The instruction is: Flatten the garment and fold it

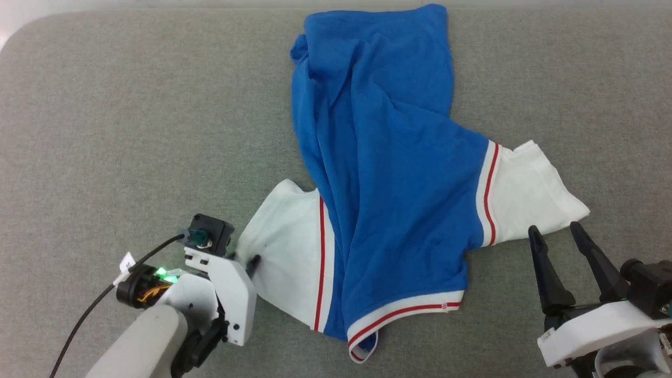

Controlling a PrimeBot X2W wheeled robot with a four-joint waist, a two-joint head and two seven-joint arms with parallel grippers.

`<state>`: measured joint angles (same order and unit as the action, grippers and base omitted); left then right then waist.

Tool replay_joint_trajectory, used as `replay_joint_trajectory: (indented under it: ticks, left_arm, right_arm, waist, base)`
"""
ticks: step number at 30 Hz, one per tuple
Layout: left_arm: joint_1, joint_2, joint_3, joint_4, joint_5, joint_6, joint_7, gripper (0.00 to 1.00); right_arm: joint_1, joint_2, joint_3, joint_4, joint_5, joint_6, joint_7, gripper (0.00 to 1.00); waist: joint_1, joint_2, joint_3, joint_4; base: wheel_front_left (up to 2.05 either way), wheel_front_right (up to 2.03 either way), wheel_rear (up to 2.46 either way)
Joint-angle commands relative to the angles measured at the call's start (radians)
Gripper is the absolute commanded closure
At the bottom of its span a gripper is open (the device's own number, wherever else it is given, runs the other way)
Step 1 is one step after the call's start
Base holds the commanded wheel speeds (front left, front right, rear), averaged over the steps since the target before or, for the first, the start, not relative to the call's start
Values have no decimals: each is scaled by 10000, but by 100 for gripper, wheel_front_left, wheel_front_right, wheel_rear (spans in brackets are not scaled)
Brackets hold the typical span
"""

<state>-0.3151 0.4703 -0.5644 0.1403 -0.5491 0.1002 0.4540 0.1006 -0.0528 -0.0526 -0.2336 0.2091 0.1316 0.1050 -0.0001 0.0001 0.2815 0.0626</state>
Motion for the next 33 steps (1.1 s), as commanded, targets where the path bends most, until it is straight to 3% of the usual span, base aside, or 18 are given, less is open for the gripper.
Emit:
replay_joint_trajectory:
  ticks: [1, 7, 14, 22, 26, 33]
  left_arm:
    - [311, -248, -260, 391, -132, -95, 70, 100]
    - [639, -534, 458, -119, -305, 482, -1334, 100]
    - [1982, -996, 2000, -1873, -640, 2197, -3114, 100]
    - [4446, -324, 4002, -3288, -913, 3735, -3896, 100]
    - [4884, -193, 4347, -3670, -789, 4094, -4069, 100]
    - [4476, -463, 3964, -3962, -735, 4027, -4105, 100]
  right_arm:
    - [-118, 26, 23, 20, -49, -9, -4, 0]
    - [-33, 26, 21, 117, -7, -9, -33, 0]
    - [76, 26, 79, 166, 41, -9, -61, 0]
    - [185, 26, -73, 146, 71, -9, -75, 0]
    - [119, 26, -1, 99, -46, -9, 71, 0]
    - [-480, -731, -90, -83, -61, -9, 1104, 0]
  waist:
    - [1, -1, -40, 0]
    - [1, -1, -300, 65]
    - [1, -1, -507, 140]
    - [1, -1, -489, 256]
    - [1, -1, -404, 367]
    - [1, -1, -53, 364]
  base:
    - [0, 0, 0]
    - [0, 0, 0]
    - [0, 0, 0]
    - [0, 0, 0]
    - [0, 0, 0]
    - [0, 0, 0]
